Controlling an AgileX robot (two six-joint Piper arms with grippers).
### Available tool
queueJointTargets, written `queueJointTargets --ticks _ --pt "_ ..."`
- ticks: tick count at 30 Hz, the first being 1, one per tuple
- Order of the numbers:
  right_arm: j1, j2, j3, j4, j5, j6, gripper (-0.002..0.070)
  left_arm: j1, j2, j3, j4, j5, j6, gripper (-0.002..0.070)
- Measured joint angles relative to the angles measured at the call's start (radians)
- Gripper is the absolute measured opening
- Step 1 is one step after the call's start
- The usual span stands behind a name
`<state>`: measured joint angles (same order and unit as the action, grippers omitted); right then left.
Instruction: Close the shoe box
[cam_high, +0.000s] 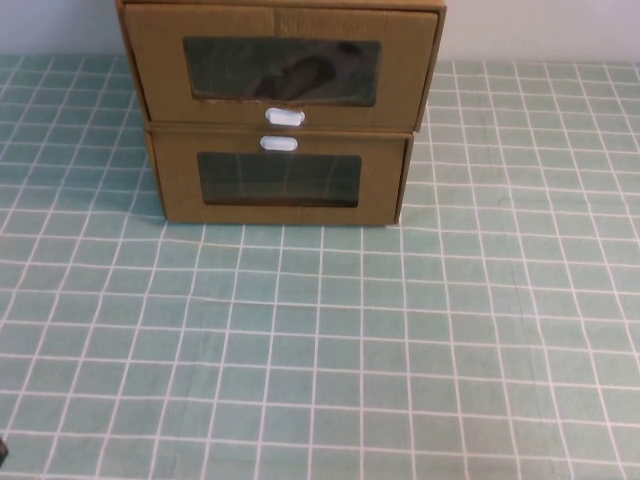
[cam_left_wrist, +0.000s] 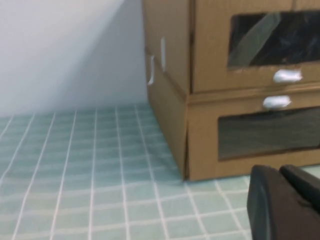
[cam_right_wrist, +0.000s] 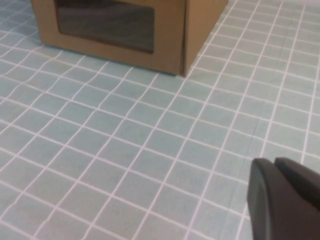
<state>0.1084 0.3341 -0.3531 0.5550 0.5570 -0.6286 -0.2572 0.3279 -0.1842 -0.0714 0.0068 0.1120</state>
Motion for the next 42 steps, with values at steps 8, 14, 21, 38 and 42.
queueJointTargets --ticks 8,14,21,38,42 --pt "0.0 0.0 0.0 -0.001 0.056 0.0 -0.0014 0.145 -0.189 0.192 -0.018 -0.026 -0.03 -0.0004" --pt "0.0 0.0 0.0 -0.002 0.088 0.0 -0.0014 0.148 -0.302 0.209 0.033 0.193 0.002 -0.0004" --pt "0.0 0.0 0.0 -0.002 0.119 0.0 -0.0014 0.148 -0.336 0.211 0.091 0.348 0.005 -0.0003" --pt "0.0 0.0 0.0 -0.005 0.135 0.0 -0.0014 0.148 -0.338 0.211 0.093 0.351 0.005 -0.0004" --pt "0.0 0.0 0.0 -0.005 0.135 0.002 -0.0014 0.148 -0.338 0.211 0.093 0.351 0.005 -0.0004"
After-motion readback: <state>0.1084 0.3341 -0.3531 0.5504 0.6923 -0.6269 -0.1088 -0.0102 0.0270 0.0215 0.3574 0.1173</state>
